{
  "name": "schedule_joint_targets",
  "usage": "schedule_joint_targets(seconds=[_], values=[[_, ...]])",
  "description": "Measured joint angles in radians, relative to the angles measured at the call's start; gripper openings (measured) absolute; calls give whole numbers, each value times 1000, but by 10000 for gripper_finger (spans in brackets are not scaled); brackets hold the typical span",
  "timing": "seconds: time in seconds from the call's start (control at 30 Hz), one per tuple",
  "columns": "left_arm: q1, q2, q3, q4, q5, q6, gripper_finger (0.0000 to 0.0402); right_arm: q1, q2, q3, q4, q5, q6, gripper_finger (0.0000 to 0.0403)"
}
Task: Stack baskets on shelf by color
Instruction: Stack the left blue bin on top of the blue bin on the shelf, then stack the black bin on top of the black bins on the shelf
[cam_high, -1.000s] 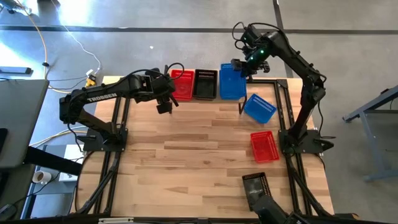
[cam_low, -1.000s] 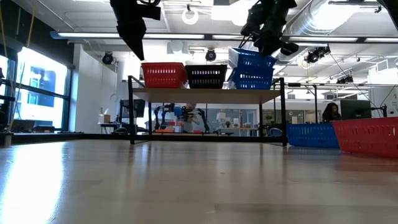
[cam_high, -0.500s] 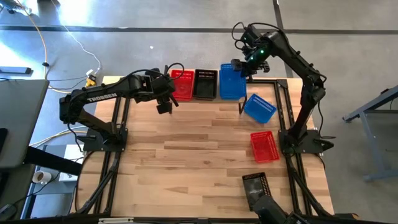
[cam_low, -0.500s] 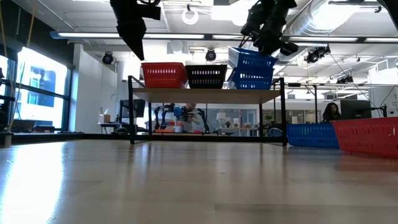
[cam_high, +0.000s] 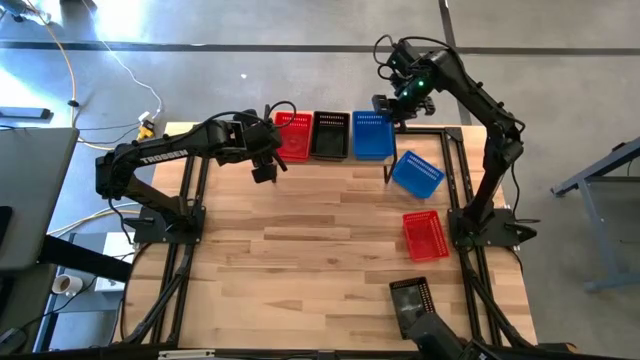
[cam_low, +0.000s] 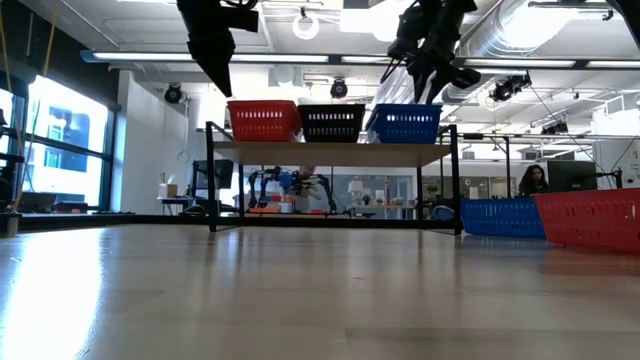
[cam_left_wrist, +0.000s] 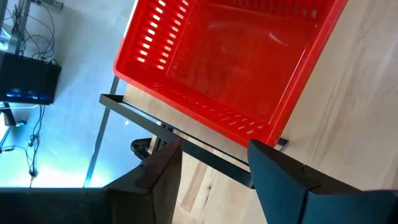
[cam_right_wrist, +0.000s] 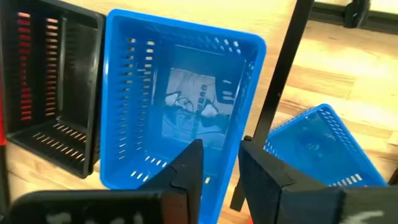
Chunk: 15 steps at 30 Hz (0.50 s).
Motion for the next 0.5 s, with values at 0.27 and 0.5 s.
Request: schedule_joint_targets(seconds=[0.27,0.5], values=[[0,0,0,0,0,0,172,-2,-2,3,-4,23,-59,87],[0,0,0,0,2,-37,172,32,-5,52,-61,77,-208,87]])
